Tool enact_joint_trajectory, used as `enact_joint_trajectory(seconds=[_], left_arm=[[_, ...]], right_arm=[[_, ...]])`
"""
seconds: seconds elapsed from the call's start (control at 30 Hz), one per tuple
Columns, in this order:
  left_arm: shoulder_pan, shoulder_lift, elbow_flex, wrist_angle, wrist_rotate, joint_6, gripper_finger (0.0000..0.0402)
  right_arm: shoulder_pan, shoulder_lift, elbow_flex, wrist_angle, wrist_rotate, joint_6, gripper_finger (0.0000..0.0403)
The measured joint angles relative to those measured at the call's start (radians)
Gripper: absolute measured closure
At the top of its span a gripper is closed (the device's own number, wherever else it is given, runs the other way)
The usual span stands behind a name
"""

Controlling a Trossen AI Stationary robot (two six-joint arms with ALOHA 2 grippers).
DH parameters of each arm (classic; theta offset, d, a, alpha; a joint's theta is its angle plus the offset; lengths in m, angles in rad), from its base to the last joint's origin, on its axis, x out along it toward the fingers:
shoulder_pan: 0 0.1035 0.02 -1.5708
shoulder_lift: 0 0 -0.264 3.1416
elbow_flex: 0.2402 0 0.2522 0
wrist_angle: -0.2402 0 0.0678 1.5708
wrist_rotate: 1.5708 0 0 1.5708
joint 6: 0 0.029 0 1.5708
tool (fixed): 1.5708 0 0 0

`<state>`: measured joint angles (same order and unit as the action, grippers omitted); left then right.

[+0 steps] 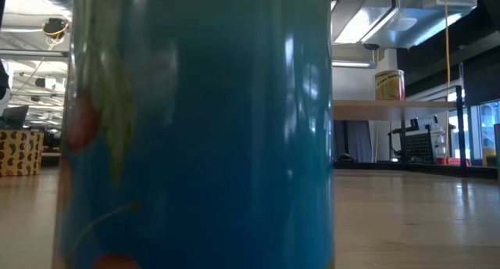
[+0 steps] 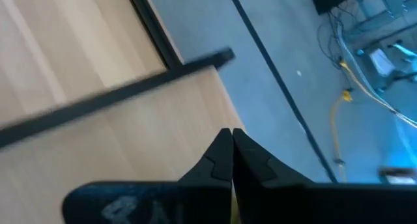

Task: Pick and place cans onto a shelf
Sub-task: Put the orange canned good on the shelf

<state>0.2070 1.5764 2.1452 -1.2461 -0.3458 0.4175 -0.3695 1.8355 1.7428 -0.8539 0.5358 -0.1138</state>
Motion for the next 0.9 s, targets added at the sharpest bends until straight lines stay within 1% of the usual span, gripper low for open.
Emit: enact_joint_trajectory(seconds=[0.1, 0.23, 0.37, 0.5, 0.63, 0.7, 0.83, 0.9], left_arm=[[0.0, 0.0, 0.0, 0.0, 0.0, -0.001, 0.0401], [0.0, 0.0, 0.0, 0.0, 0.0, -0.021, 0.0401], [0.0, 0.0, 0.0, 0.0, 0.0, -0.023, 0.0401], [0.0, 0.0, 0.0, 0.0, 0.027, -0.023, 0.0401], [0.0, 0.0, 0.0, 0.0, 0.053, -0.023, 0.0401], [0.0, 0.0, 0.0, 0.0, 0.053, -0.023, 0.0401], [0.0, 0.0, 0.0, 0.0, 0.053, -0.023, 0.0402], [0.0, 0.0, 0.0, 0.0, 0.053, -0.023, 0.0402]], right_arm=[[-0.001, -0.002, -0.001, -0.053, 0.024, 0.01, 0.0402], [-0.006, -0.003, -0.004, -0.137, 0.026, 0.054, 0.0402], [-0.005, -0.003, -0.004, -0.205, 0.101, 0.093, 0.0402], [-0.008, -0.003, -0.004, -0.246, 0.166, 0.114, 0.0402], [-0.008, -0.003, -0.004, -0.241, 0.168, 0.11, 0.0402], [-0.001, -0.003, -0.004, -0.21, 0.149, 0.086, 0.0402], [0.015, -0.003, -0.003, -0.082, 0.01, 0.026, 0.0402], [0.016, -0.003, -0.003, -0.016, -0.016, 0.002, 0.0402]])
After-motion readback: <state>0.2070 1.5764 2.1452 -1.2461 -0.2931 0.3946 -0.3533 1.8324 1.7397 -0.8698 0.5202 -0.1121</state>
